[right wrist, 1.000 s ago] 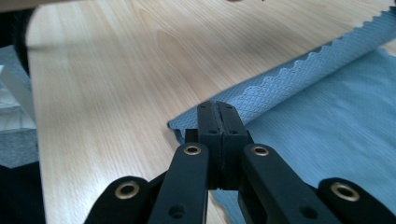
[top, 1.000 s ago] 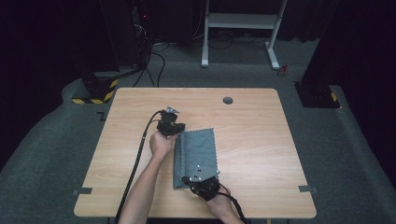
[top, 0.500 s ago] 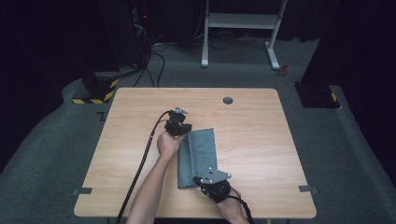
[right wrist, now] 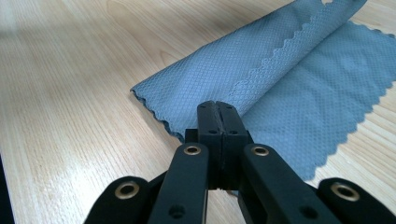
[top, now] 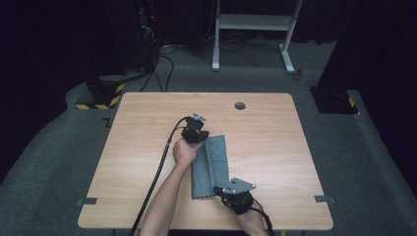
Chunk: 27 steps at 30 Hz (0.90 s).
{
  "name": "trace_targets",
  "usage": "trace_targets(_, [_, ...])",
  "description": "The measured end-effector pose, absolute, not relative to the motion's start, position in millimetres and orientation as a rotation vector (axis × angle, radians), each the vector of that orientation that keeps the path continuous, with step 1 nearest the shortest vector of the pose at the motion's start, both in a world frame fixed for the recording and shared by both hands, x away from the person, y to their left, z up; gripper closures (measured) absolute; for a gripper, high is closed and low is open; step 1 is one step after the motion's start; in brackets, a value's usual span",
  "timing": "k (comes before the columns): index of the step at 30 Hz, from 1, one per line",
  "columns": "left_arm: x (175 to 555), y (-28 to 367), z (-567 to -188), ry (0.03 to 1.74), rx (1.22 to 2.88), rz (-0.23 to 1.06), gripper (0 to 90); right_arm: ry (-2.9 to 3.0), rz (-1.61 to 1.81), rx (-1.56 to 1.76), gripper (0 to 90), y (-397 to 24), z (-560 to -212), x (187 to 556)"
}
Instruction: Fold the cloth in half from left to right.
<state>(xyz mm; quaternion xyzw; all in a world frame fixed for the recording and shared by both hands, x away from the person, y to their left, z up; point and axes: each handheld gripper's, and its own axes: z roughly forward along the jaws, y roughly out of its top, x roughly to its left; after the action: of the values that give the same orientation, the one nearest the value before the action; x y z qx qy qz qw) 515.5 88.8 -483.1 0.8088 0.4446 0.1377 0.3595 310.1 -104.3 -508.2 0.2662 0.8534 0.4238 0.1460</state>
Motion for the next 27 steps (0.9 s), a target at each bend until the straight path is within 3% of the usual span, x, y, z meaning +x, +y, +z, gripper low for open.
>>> trace_targets(27, [525, 45, -498, 1.084, 2.156, 0.393, 89.6, 2.452, 1.14, 0.905, 89.8, -131, -519, 314])
